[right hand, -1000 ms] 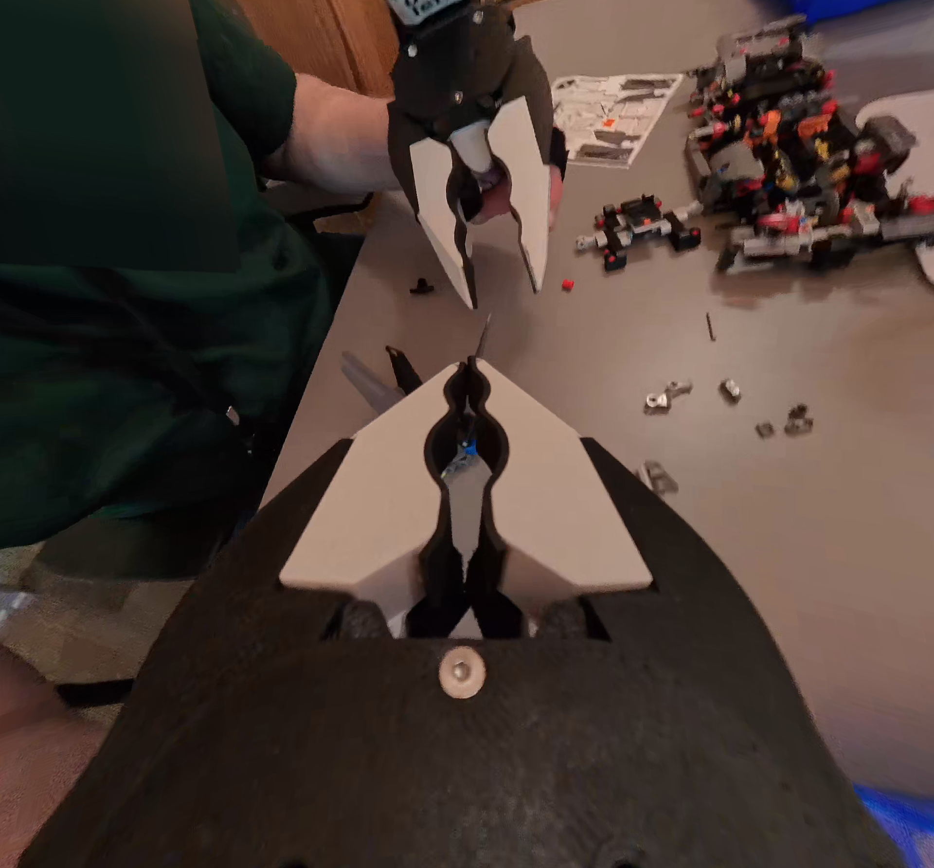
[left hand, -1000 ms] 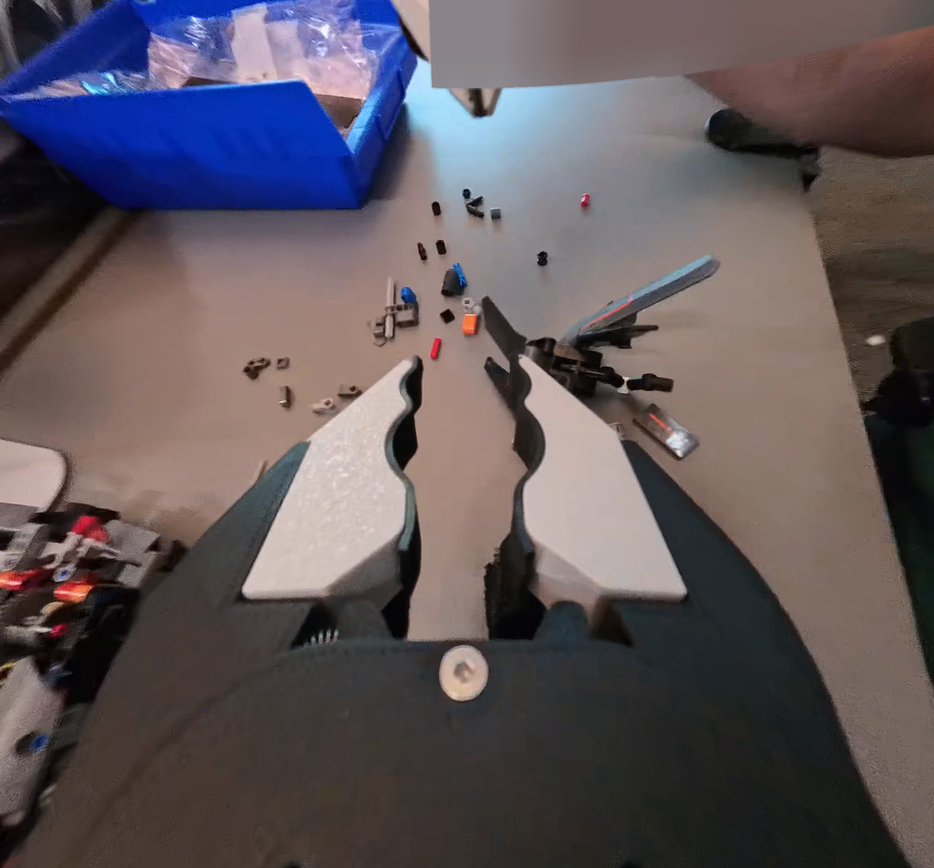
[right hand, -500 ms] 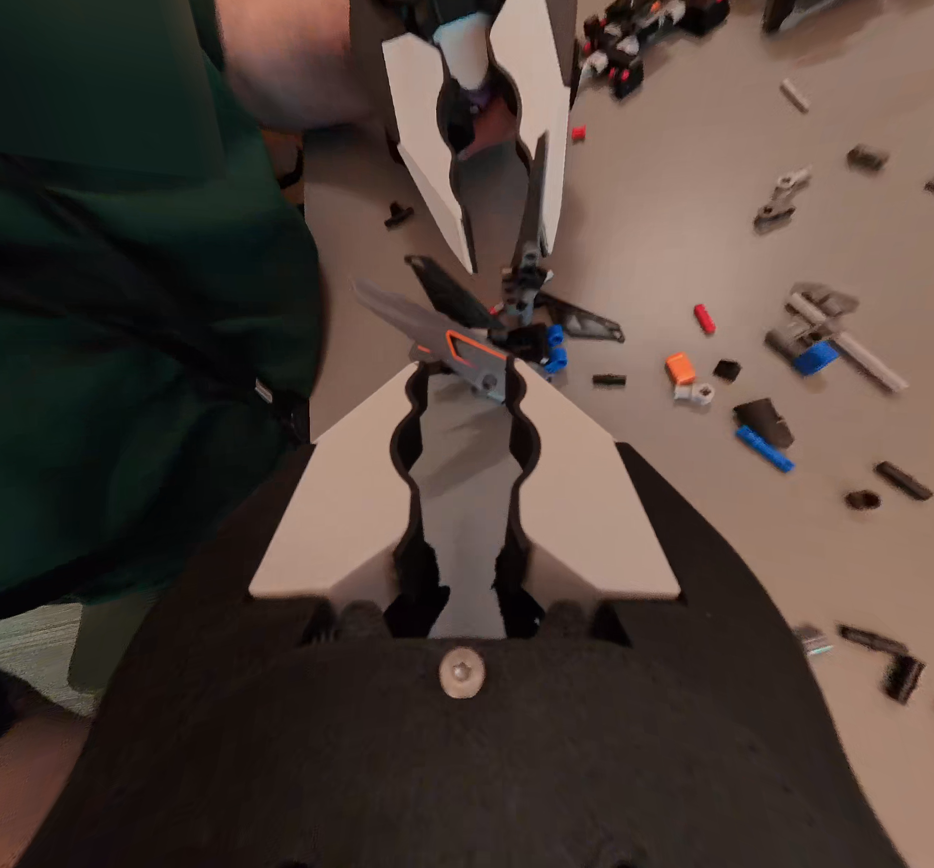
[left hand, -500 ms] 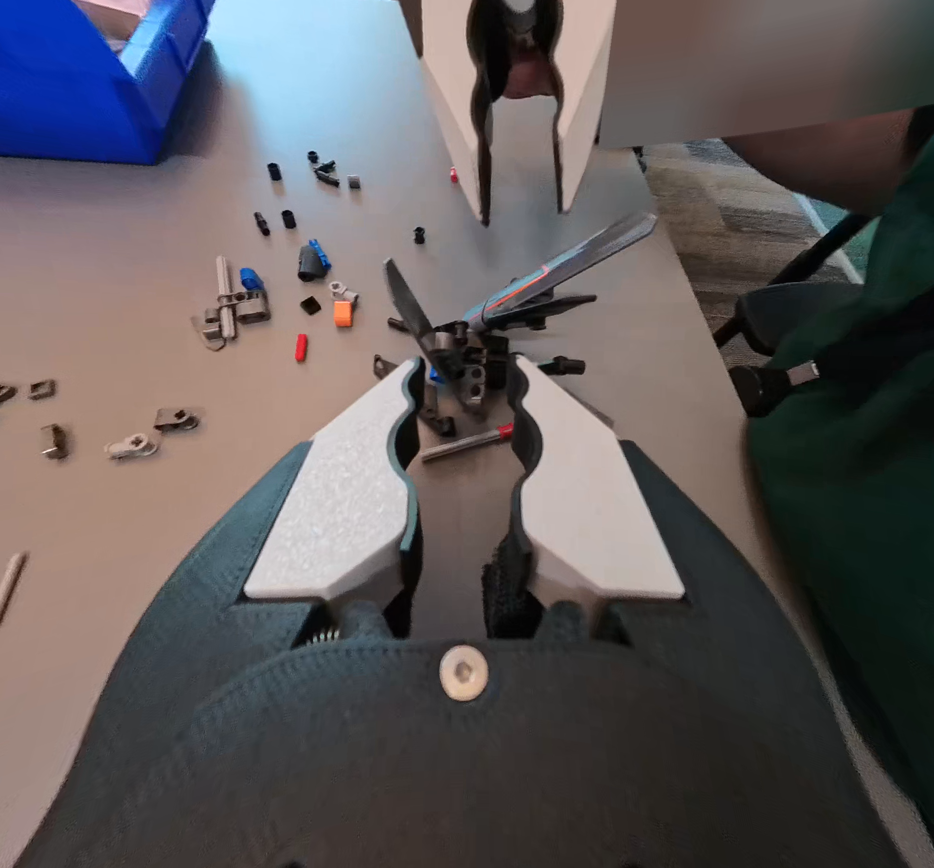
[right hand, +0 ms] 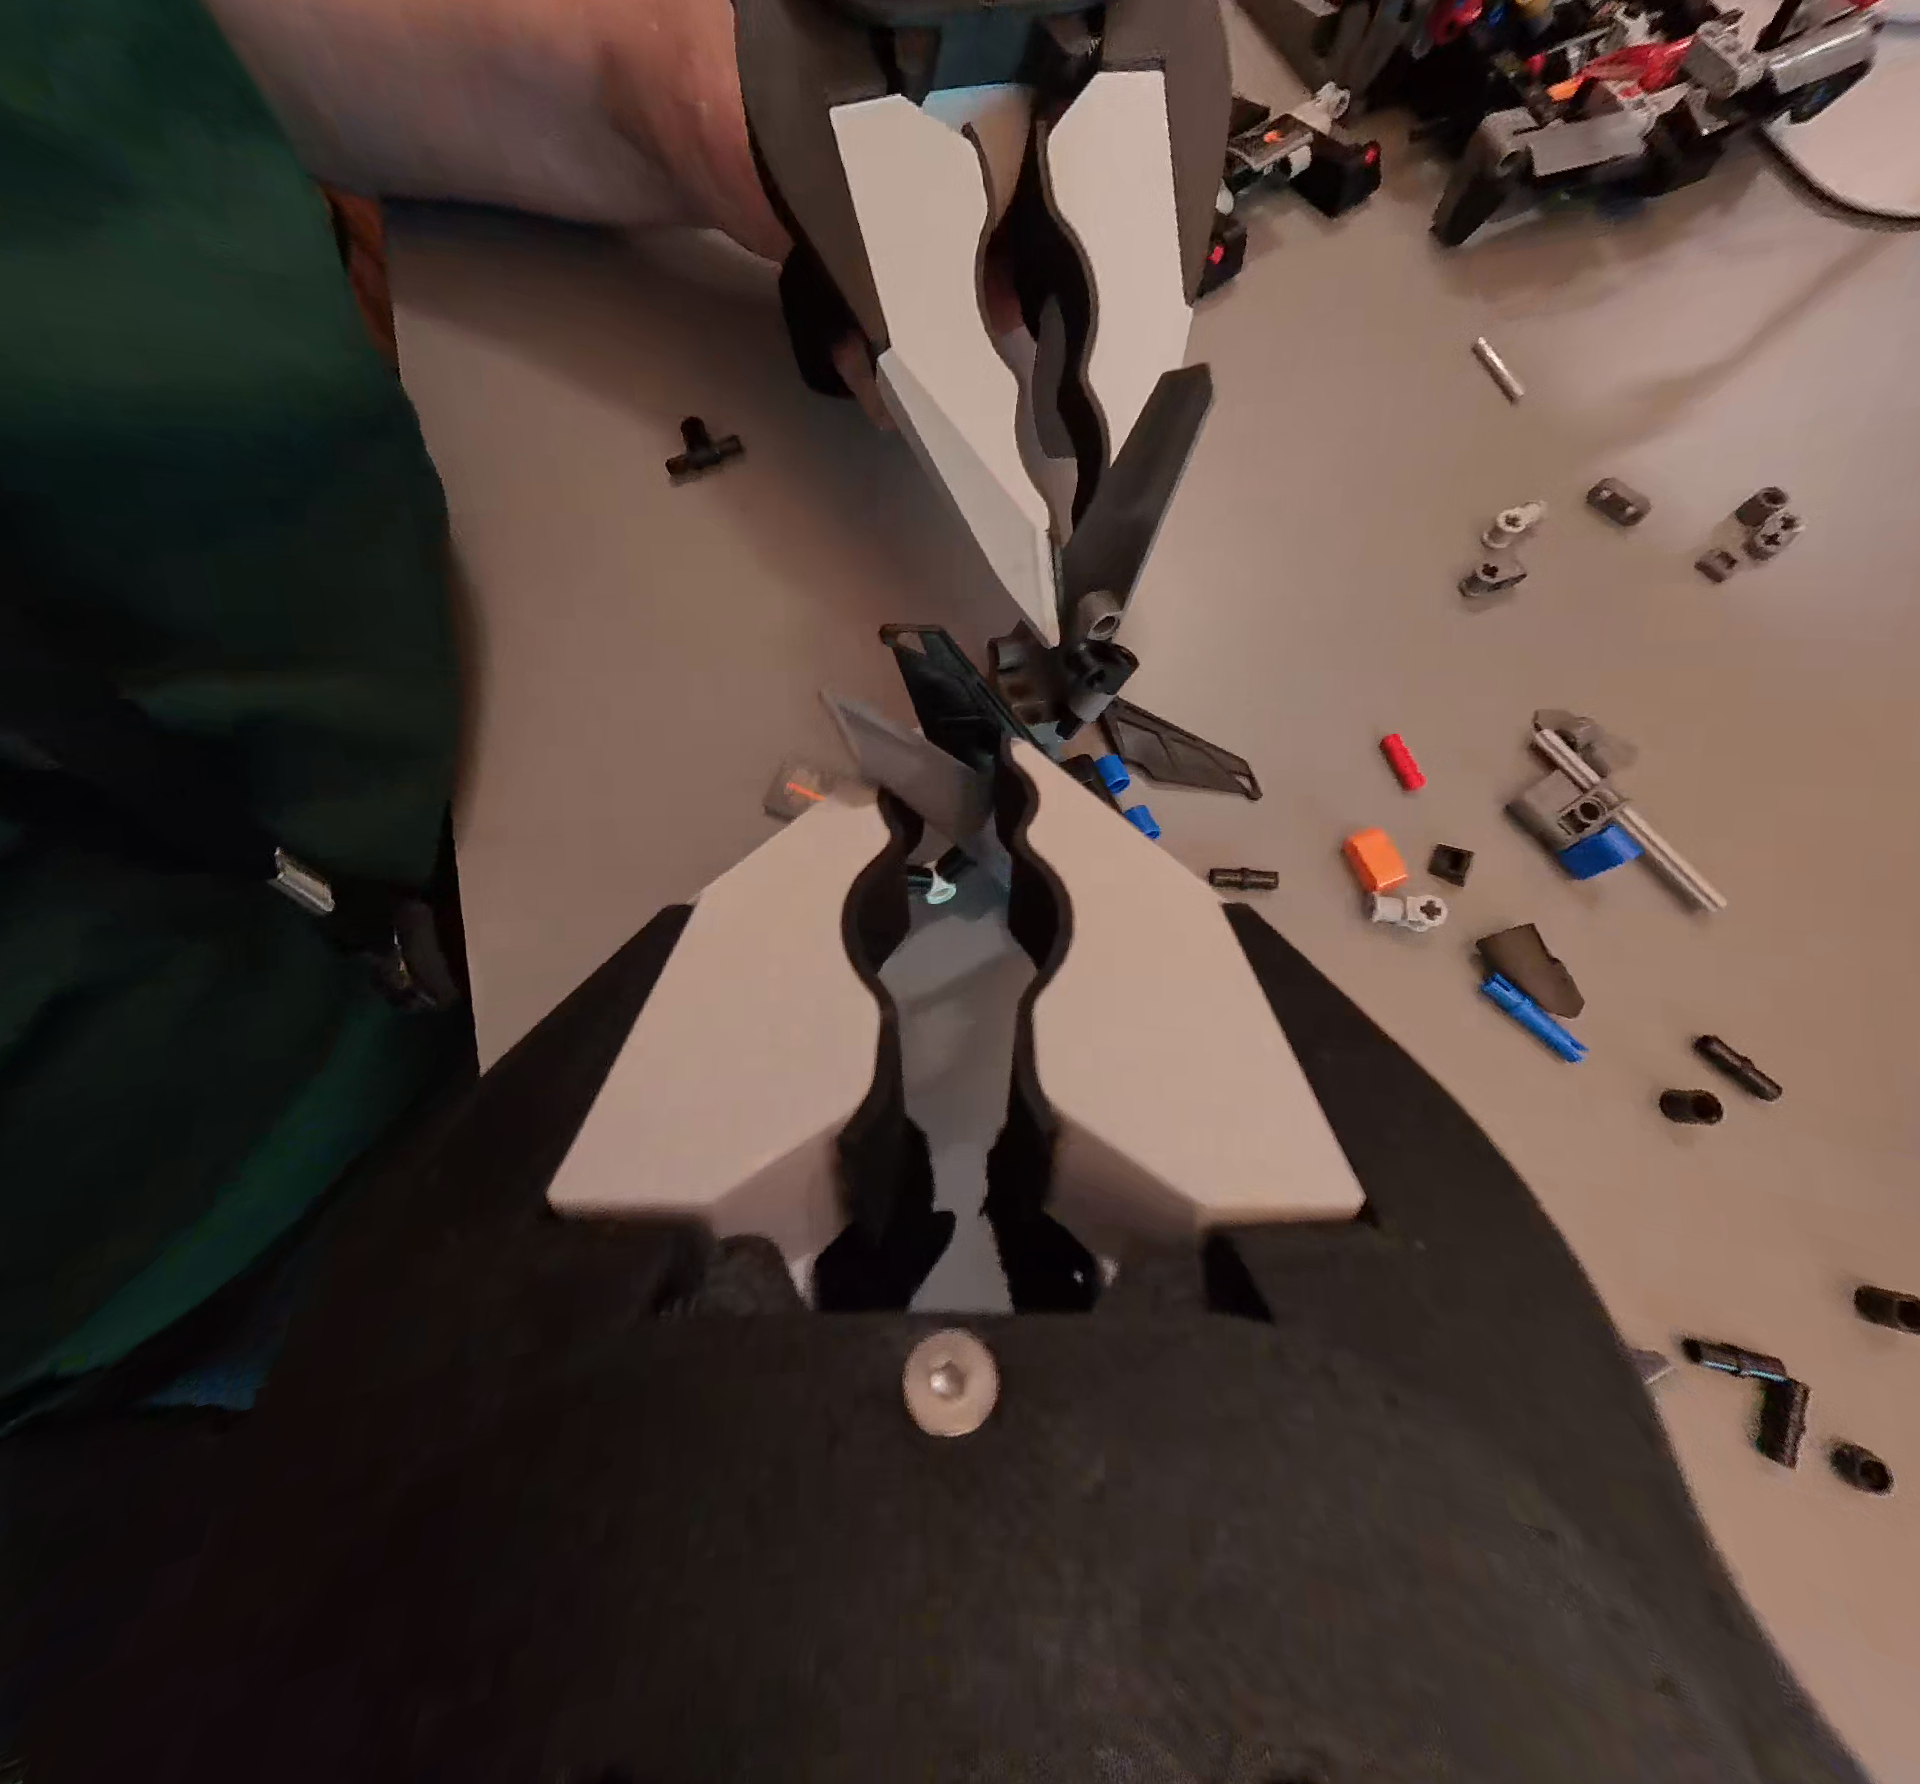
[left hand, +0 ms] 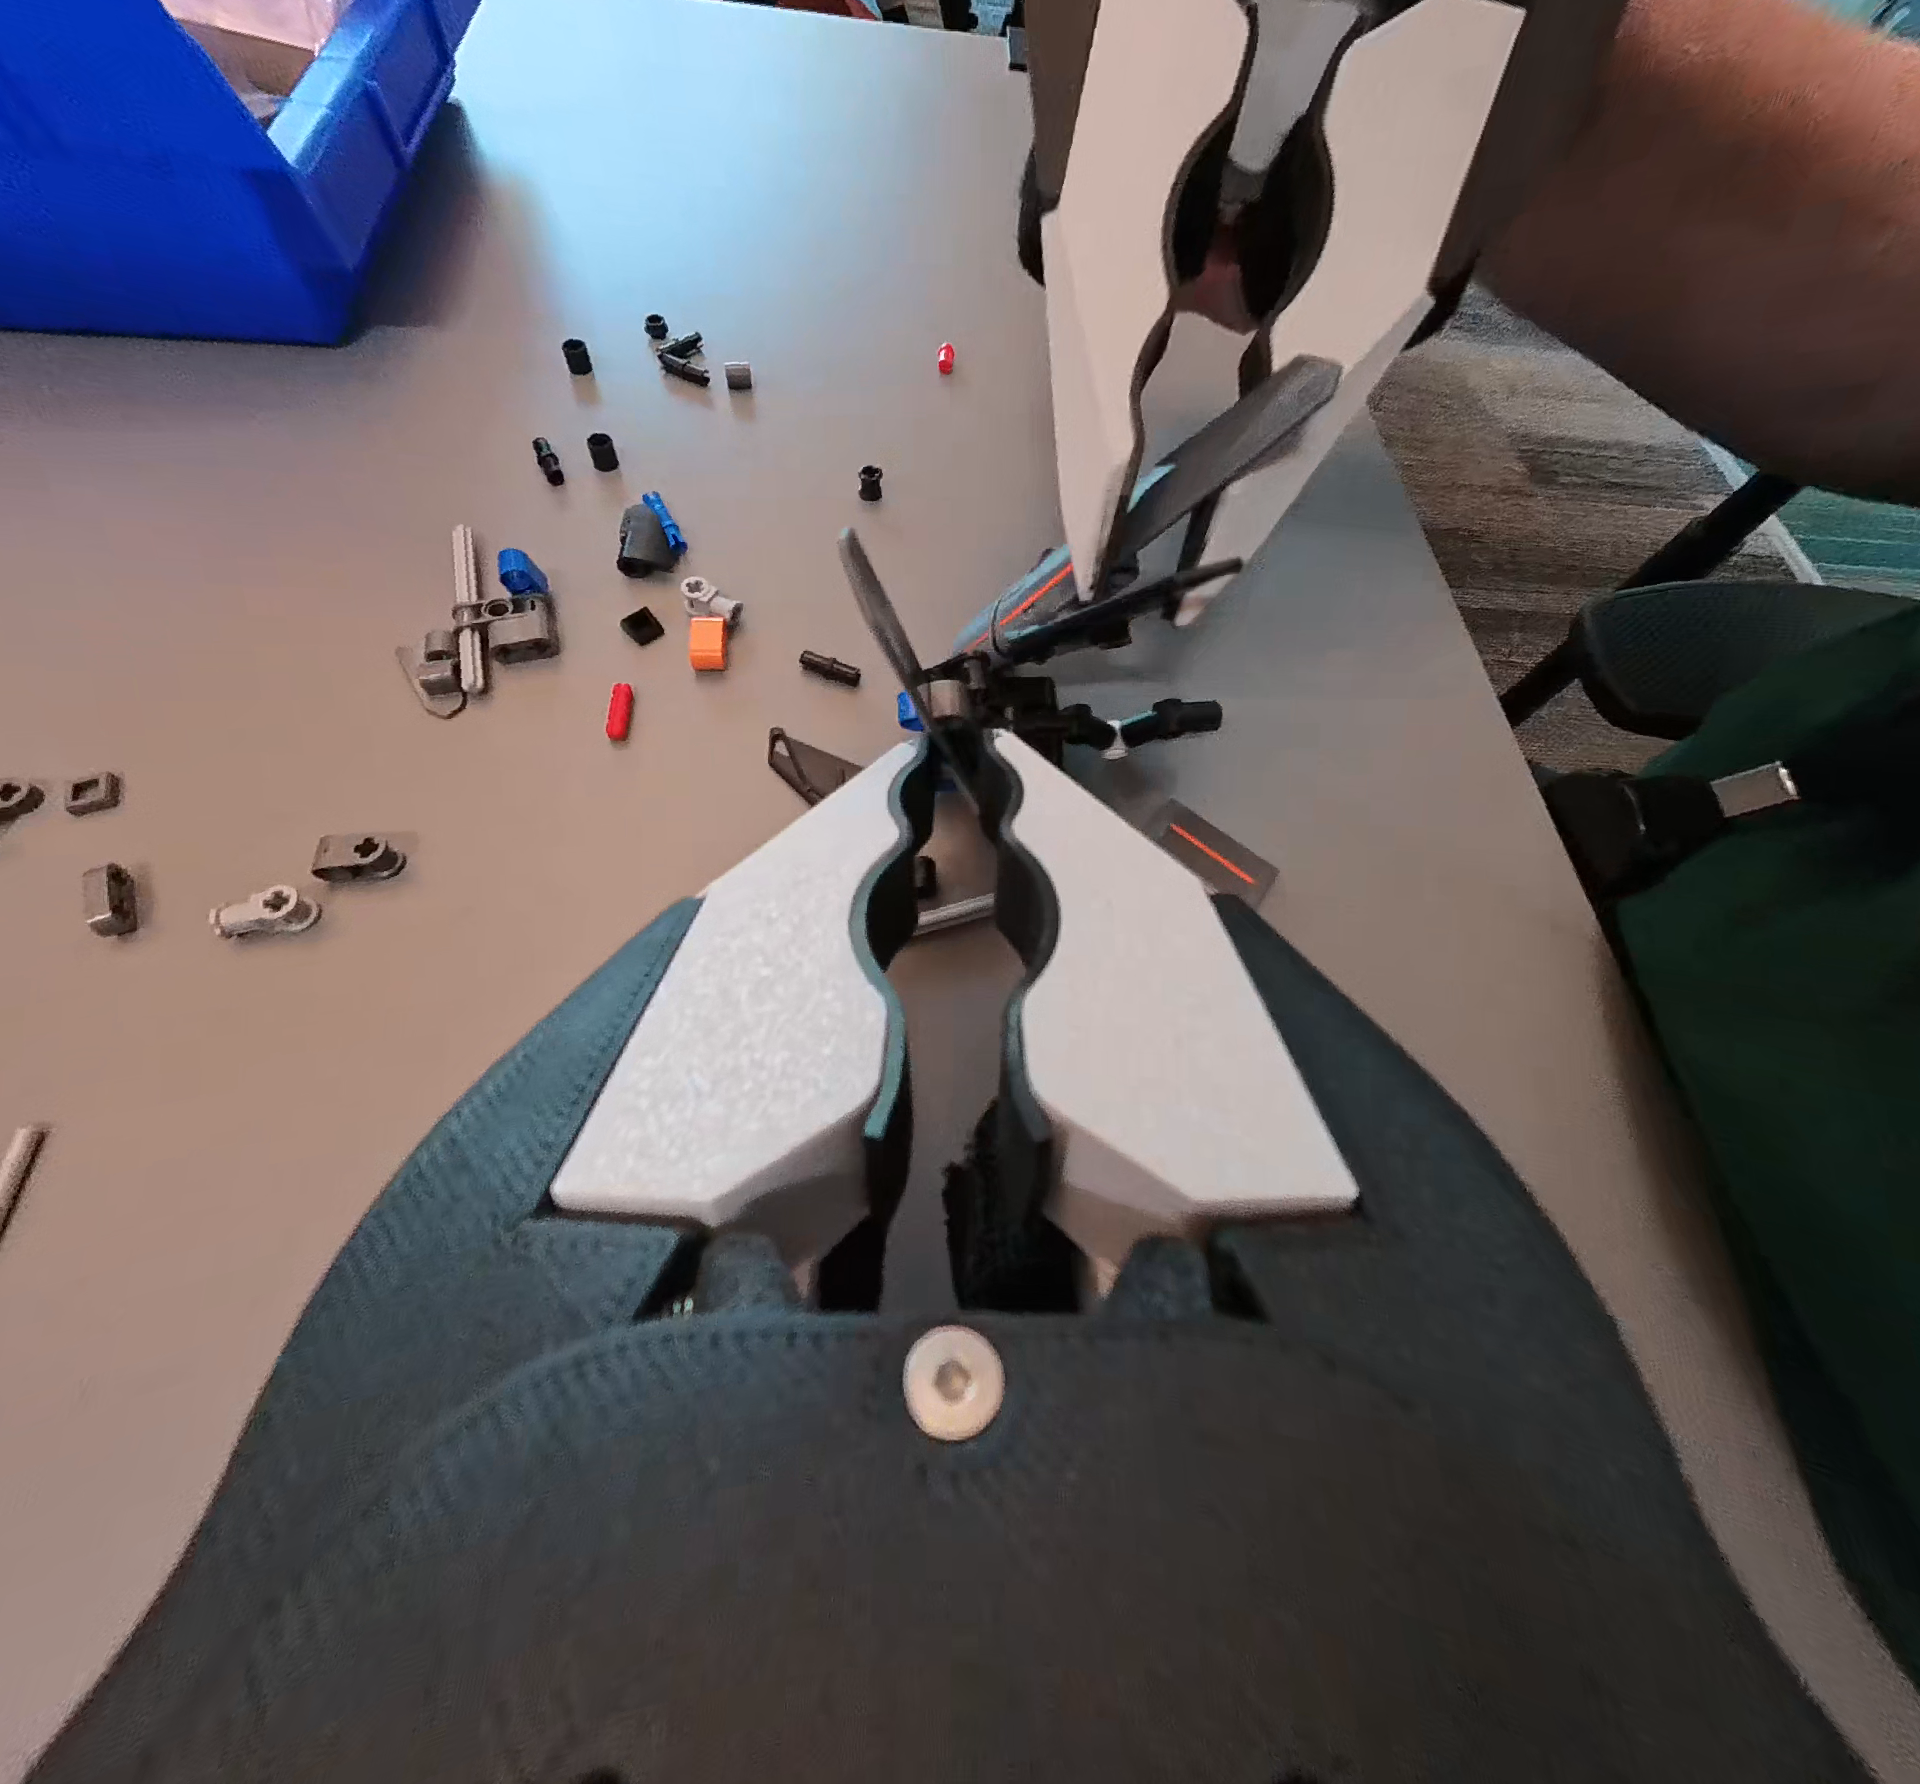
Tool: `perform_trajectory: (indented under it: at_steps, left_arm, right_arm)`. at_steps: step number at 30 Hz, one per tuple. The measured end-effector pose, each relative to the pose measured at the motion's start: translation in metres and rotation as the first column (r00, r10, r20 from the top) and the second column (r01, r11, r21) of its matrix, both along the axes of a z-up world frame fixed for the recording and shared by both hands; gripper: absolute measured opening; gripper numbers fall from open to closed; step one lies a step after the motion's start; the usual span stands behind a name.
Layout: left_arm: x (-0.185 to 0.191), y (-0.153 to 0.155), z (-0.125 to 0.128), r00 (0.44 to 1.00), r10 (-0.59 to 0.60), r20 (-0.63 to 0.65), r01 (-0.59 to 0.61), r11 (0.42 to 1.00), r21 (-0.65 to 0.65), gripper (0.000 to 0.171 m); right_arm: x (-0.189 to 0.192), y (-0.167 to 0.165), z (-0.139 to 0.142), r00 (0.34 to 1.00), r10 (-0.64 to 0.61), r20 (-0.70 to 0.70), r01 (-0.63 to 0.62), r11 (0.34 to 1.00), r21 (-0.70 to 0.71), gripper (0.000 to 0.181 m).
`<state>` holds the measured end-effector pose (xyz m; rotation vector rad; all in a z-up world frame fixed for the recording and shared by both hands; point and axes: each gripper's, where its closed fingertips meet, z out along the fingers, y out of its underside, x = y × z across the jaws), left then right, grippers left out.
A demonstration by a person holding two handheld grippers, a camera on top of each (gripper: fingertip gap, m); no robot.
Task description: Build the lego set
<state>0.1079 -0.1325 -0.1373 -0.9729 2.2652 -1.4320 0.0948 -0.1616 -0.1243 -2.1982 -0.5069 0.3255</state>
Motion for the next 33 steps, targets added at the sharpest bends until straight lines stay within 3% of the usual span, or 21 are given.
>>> perform_trajectory:
  at_steps: [10,18,26,29,33]
  left_arm:
    - [-0.001,-0.004,0.004,0.996,-0.005,0.084,-0.001,0.998,0.063,0.005]
    - [-0.006,-0.014,0.006,0.972,-0.072,0.222,0.020,0.974,0.227,0.005]
    - [-0.005,-0.015,0.010,0.983,-0.054,0.174,0.031,0.991,0.131,0.030]
    - [-0.004,-0.020,0.009,0.989,-0.060,0.136,0.045,0.993,0.111,0.030]
    - [-0.001,-0.024,0.004,0.992,-0.068,0.107,0.054,0.991,0.122,0.026]
  right_arm:
    - [0.005,-0.004,0.003,0.991,-0.049,-0.123,0.054,0.998,0.042,0.011]
    - [0.004,-0.009,0.004,0.982,-0.093,-0.163,0.106,0.992,0.074,0.011]
    - [0.001,-0.011,0.005,0.982,-0.086,-0.167,0.105,0.988,0.110,0.009]
    - [0.000,-0.012,0.005,0.981,-0.086,-0.172,0.108,0.987,0.121,0.011]
    - [0.000,-0.014,0.009,0.975,-0.094,-0.202,0.123,0.983,0.134,0.028]
